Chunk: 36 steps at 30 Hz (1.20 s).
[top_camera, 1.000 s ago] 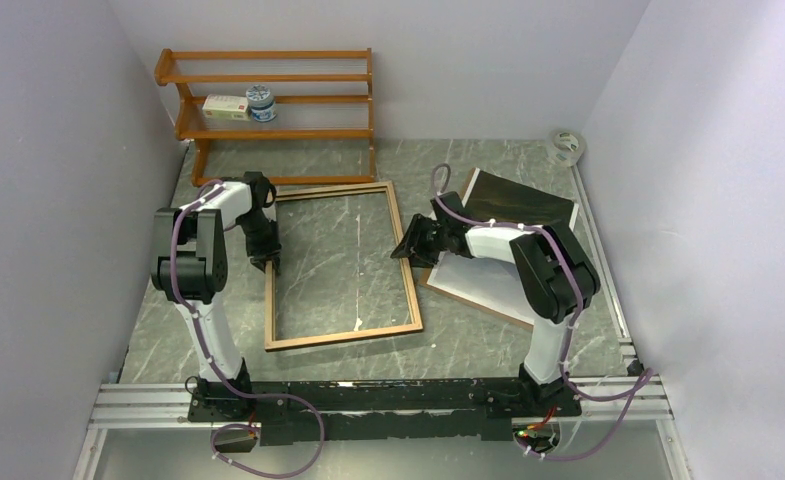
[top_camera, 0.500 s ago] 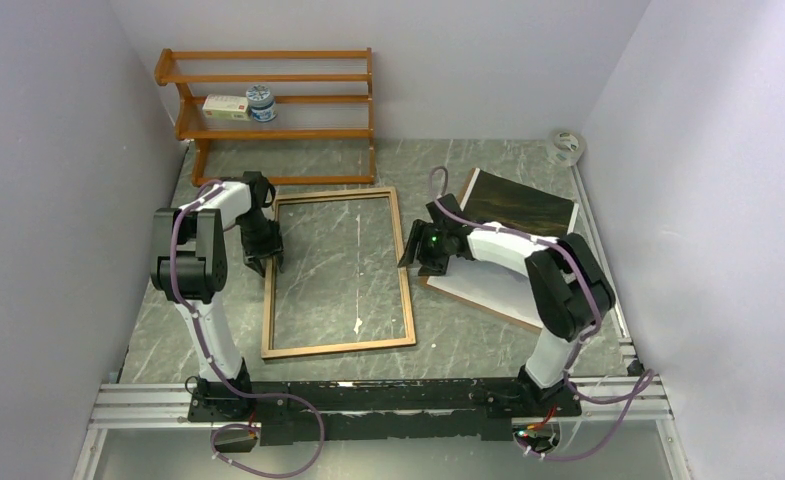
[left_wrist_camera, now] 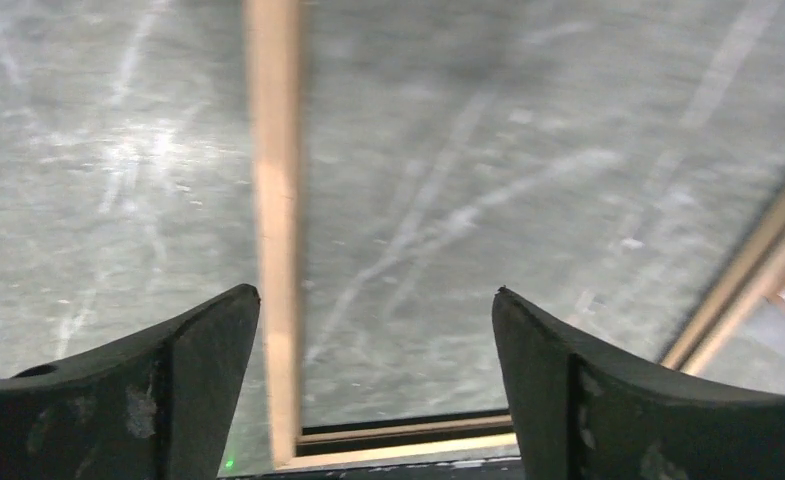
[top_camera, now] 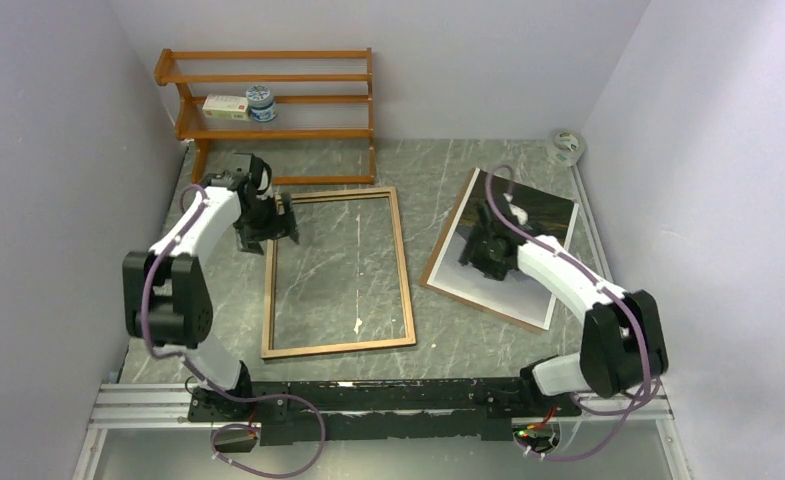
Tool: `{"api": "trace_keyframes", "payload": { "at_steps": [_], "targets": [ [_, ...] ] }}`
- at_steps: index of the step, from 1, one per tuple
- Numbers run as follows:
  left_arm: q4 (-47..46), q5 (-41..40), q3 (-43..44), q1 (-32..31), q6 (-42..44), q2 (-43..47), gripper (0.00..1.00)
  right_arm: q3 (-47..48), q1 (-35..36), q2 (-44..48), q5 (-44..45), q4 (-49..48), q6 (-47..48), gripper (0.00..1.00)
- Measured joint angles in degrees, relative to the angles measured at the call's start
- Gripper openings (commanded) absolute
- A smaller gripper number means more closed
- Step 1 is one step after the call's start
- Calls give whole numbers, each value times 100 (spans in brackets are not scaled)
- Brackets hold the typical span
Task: Put the photo into the frame
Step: Turn over the photo frame at the center of the board, then pick up the photo frame item at the center of the board.
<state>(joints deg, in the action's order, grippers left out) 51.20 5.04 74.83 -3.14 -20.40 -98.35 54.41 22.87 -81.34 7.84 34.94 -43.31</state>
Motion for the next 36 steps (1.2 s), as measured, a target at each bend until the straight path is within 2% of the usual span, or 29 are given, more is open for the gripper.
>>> {"api": "trace_keyframes", "payload": {
  "at_steps": [4,7,12,17,25,32,36],
  "targets": [
    [-295,356,-101,-756,-295,868,94,-614,-822,621,140,321,-98,61],
    [-654,723,-155,-1445,-544,1058,94,-970,-1226,935,179,466,-157,62],
    [-1558,1239,-358,-2544,-1071,901,87,-1432,-1731,1128,111,577,-216,62],
    [-2500,1633,-275,-3359,-1521,232,82,-1759,-2146,1290,50,586,-210,61],
    [-3130,1858,404,-3998,-1845,-1314,77,-1904,-2354,1224,-179,516,-175,61],
    [-3565,2129,450,-4111,-2050,-1755,76,-2017,-2479,1117,-321,409,-160,60],
    [-3359,2037,688,-4127,-2153,-1976,78,-2024,-2509,1117,-372,398,-129,60]
  ]
}}
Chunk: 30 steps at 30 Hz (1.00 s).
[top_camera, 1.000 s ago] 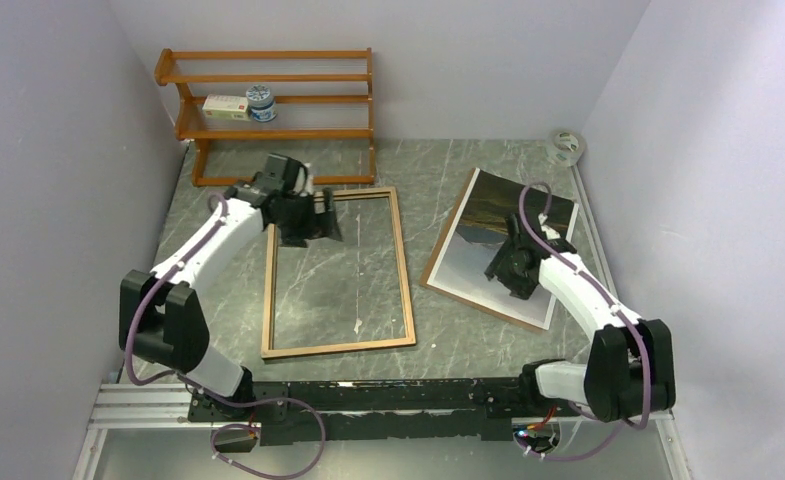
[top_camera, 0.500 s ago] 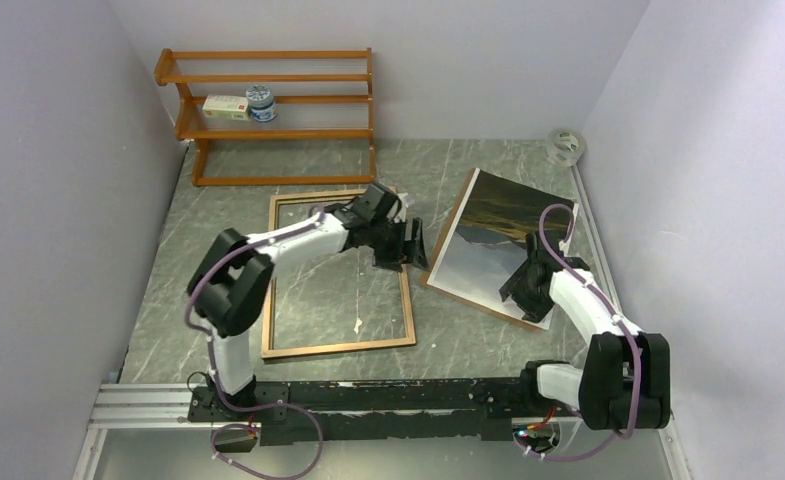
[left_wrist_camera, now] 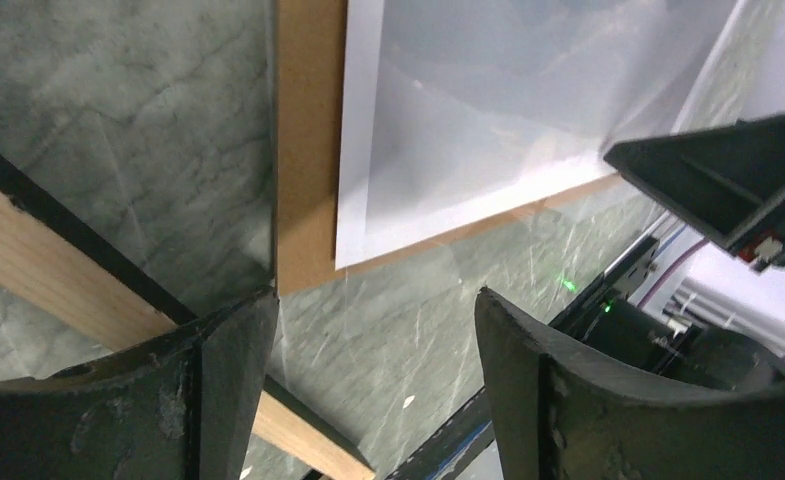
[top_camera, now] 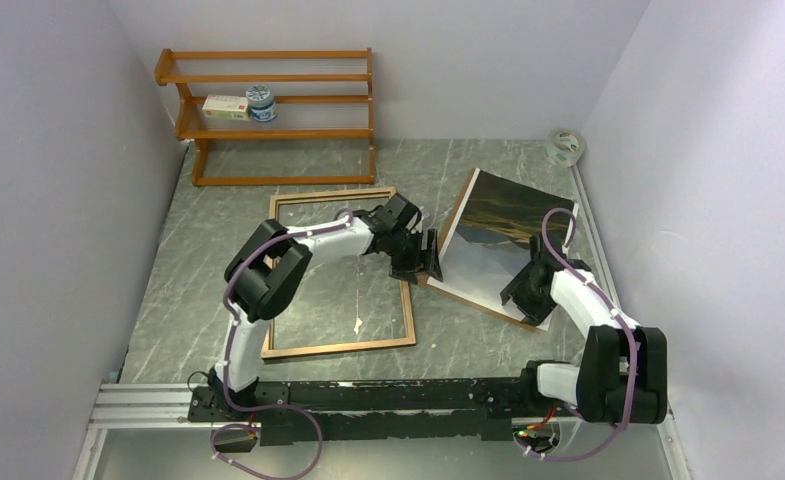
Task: Put the photo into the frame
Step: Pick up the photo frame item at the center of the board.
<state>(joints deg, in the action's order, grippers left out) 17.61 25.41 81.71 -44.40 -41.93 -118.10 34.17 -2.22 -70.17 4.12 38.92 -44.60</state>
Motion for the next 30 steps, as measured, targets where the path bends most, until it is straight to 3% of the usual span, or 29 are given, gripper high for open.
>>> {"api": "trace_keyframes", "payload": {
  "at_steps": [12,26,30],
  "targets": [
    [879,-37,743,-2,-330,-498,72,48,-94,-197,-107,11,15,58],
    [1464,2,813,-94,-601,-516,74,144,-157,-461,-214,52,28,57],
    [1073,136,459,-83,-817,-385,71,114,-173,-461,-243,50,44,57]
  ]
}}
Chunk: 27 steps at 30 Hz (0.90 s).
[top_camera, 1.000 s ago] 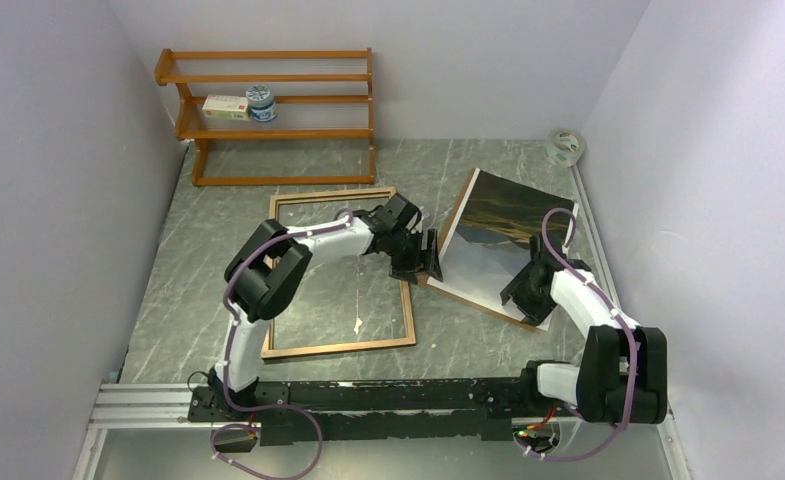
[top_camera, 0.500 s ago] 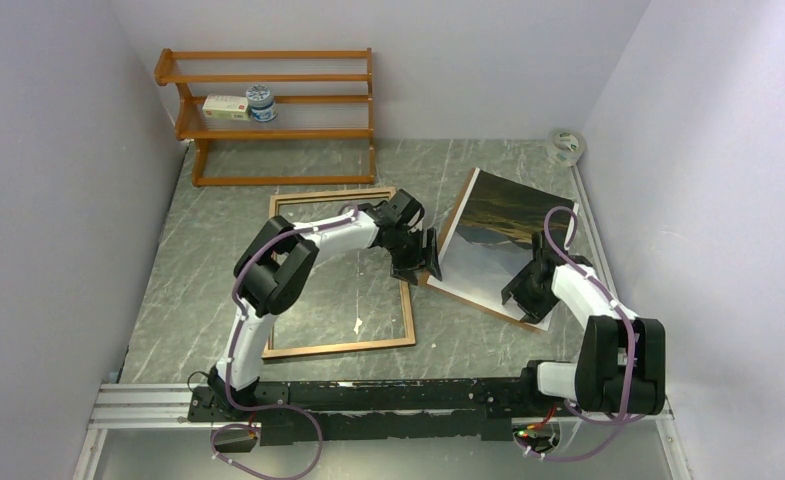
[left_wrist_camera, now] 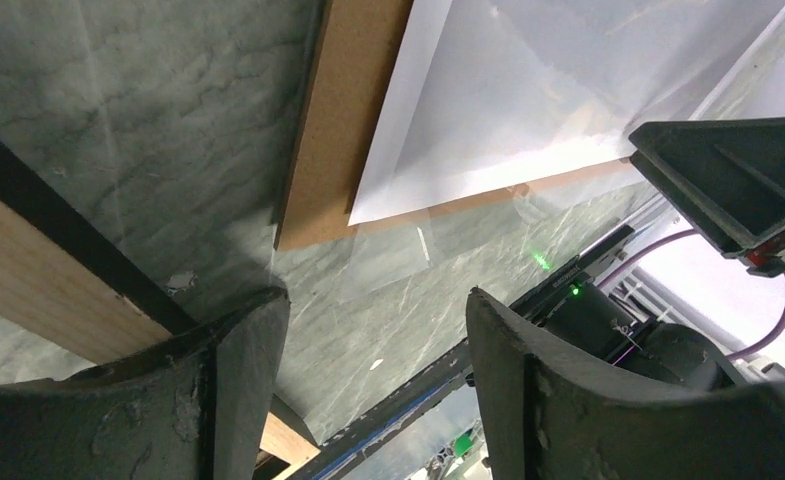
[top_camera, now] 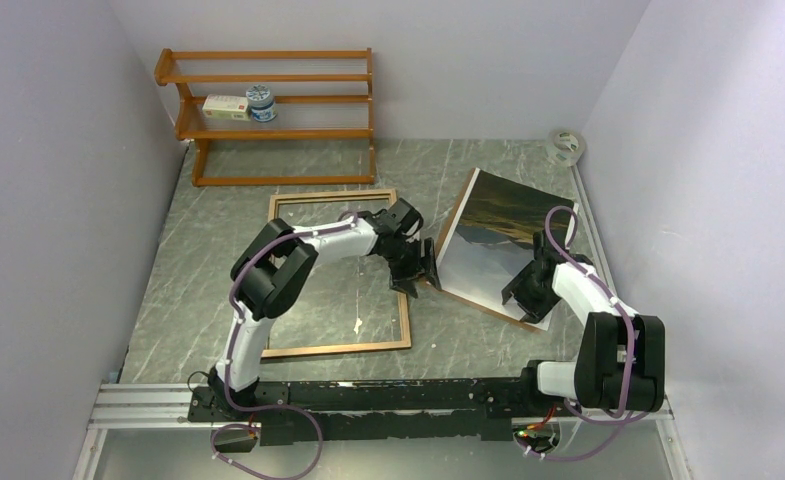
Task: Put the photo into the frame
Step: Pick up the photo frame item at the center of the board.
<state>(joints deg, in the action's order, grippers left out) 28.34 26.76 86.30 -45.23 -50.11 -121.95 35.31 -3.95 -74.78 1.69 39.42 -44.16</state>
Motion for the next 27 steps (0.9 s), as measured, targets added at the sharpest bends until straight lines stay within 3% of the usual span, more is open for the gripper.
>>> {"api": "trace_keyframes", "payload": {
  "at_steps": [7,27],
  "targets": [
    [-1115,435,-564,-2,-273,105,64,-33,-26,0,-83,-26,116,57],
    [-3220,1084,-1558,-15,-660,149,12,-153,-37,339,-227,-223,232,56]
  ]
}}
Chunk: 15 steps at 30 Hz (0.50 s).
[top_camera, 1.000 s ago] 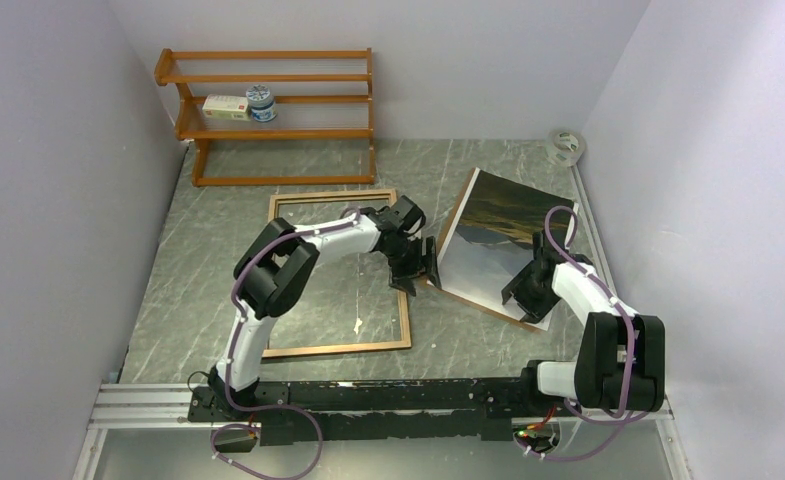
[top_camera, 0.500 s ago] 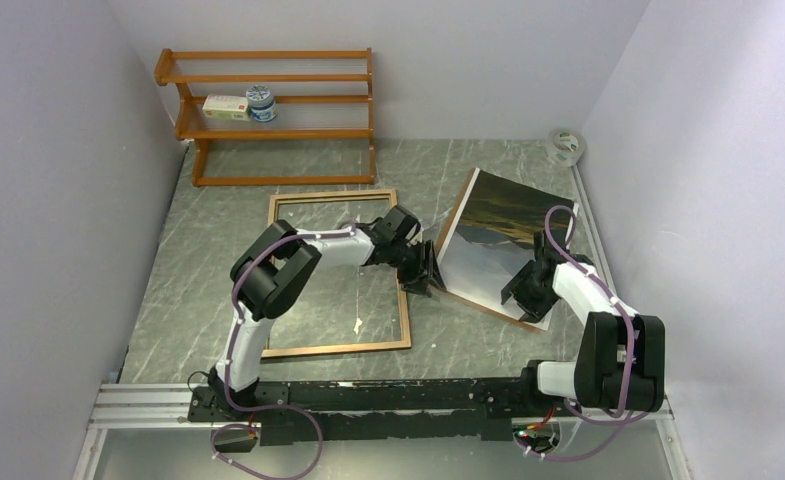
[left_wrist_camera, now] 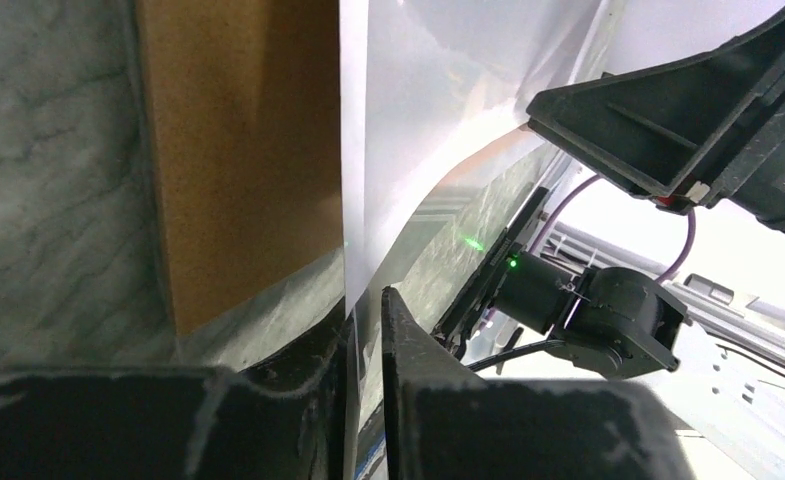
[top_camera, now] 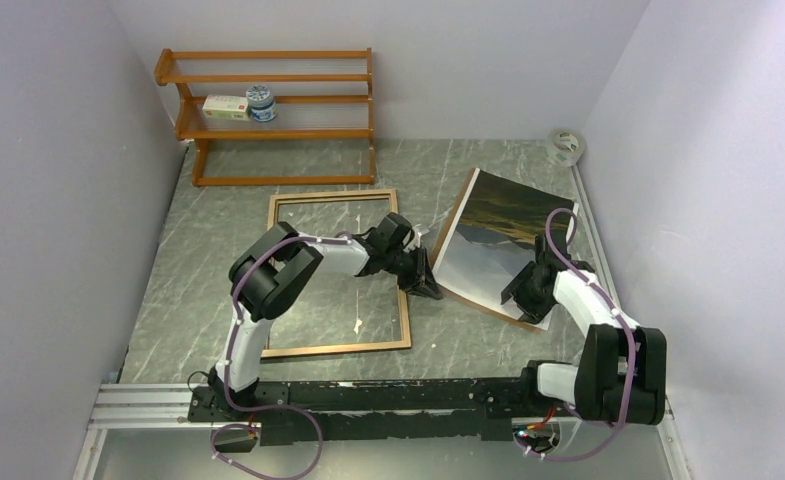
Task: Put the photo into the frame
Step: Pick up the photo frame item at the center of the board.
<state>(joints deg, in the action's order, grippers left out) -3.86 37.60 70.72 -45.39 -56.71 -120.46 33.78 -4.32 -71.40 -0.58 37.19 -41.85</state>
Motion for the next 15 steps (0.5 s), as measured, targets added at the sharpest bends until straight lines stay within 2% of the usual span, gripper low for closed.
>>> {"api": "trace_keyframes", "payload": {
  "at_steps": [4,10,13,15],
  "targets": [
    [-306,90,-146,55,-144,28,3,-13,0,94,-9,-2,11,59],
    [-444,286,-299,188,-155,424,2,11,17,256,-299,-61,39,78],
    [-28,315,-173,249,-22,699,2,203,37,470,-291,153,142,82],
    [612,289,155,280,210,828,3,479,37,619,-251,341,225,82]
  ]
}}
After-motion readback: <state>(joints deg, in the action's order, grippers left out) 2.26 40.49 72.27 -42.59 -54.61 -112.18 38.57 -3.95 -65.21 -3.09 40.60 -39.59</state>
